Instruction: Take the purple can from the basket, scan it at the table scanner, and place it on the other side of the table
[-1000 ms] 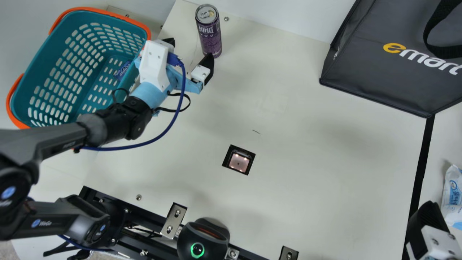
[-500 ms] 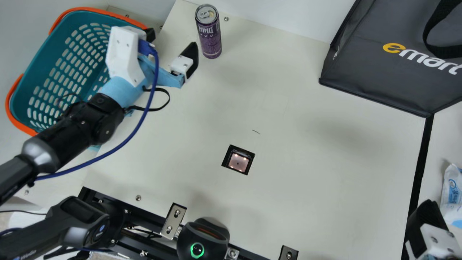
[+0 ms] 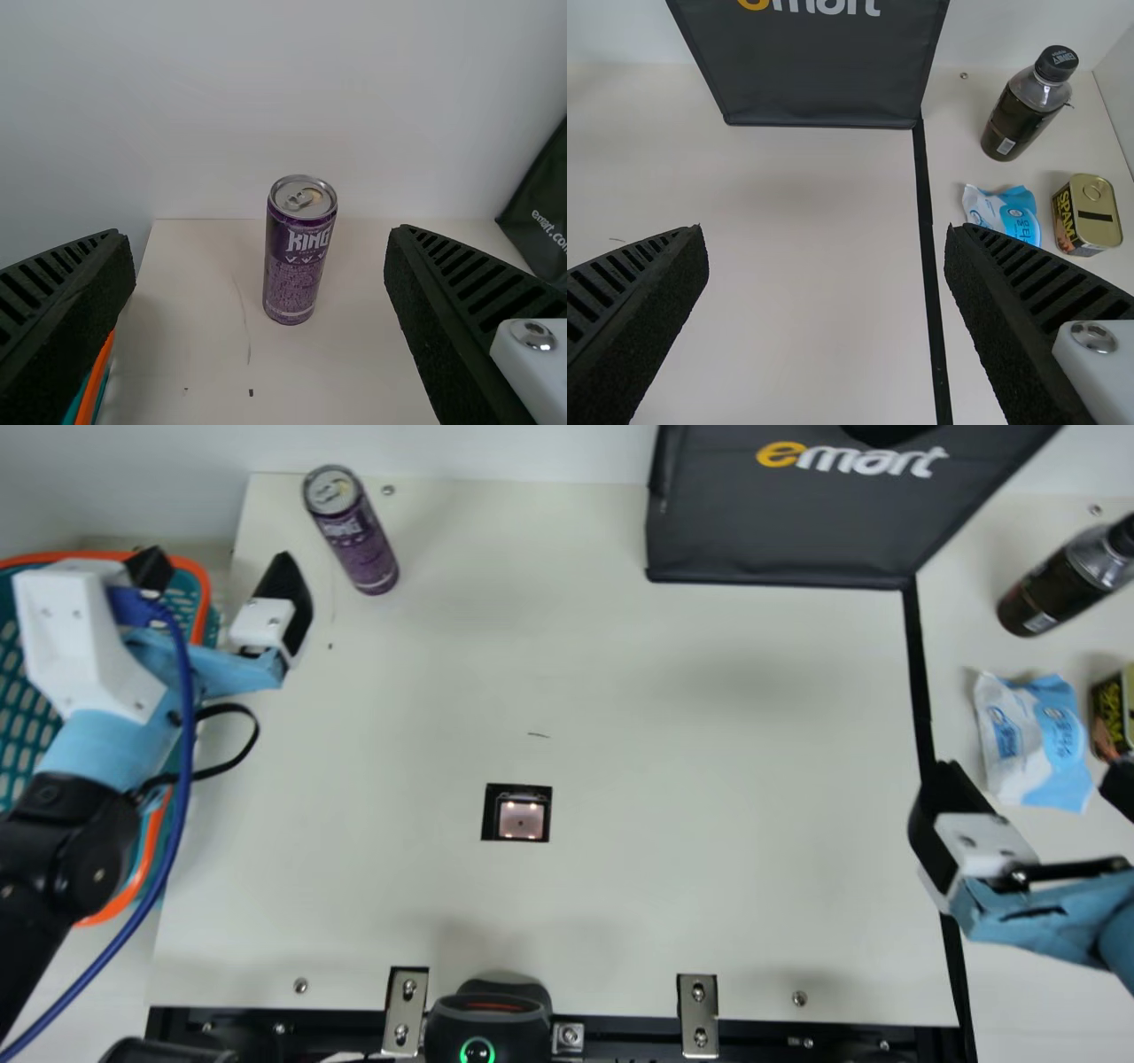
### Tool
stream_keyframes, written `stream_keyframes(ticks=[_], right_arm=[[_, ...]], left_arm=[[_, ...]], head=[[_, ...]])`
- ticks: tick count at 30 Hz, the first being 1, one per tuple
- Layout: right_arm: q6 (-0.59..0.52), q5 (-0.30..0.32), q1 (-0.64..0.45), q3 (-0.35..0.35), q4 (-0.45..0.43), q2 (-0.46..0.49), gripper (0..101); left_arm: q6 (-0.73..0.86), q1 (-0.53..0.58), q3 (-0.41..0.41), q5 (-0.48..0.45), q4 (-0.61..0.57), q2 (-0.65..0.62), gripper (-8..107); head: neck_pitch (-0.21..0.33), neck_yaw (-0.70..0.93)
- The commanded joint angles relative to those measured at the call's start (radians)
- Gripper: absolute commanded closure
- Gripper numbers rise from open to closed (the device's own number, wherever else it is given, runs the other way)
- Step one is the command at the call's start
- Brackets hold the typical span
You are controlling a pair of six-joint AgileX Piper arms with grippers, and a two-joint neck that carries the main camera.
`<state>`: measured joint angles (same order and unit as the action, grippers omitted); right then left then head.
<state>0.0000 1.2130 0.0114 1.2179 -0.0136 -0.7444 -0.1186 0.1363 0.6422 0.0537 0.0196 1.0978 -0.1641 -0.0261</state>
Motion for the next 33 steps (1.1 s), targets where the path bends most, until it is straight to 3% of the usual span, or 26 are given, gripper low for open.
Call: stream_keyframes(ticks=[1,16,33], right_arm=[[0.0,0.0,0.0,0.0,0.0,0.0,6],[0.0,0.0,0.0,0.0,0.0,0.0,6],[0.0,0.0,0.0,0.0,0.0,0.0,6]], left_arm=[[0.01,-0.001,0.012,-0.044,-0.001,-0.005,9],[0.004,0.047,0.141,-0.401,-0.044,-0.069,9],[0.016,0.038,0.153,-0.408,-0.042,-0.07,9]], head=[[0.026,-0.001],[0.026,-0.001],[0.026,-0.001]])
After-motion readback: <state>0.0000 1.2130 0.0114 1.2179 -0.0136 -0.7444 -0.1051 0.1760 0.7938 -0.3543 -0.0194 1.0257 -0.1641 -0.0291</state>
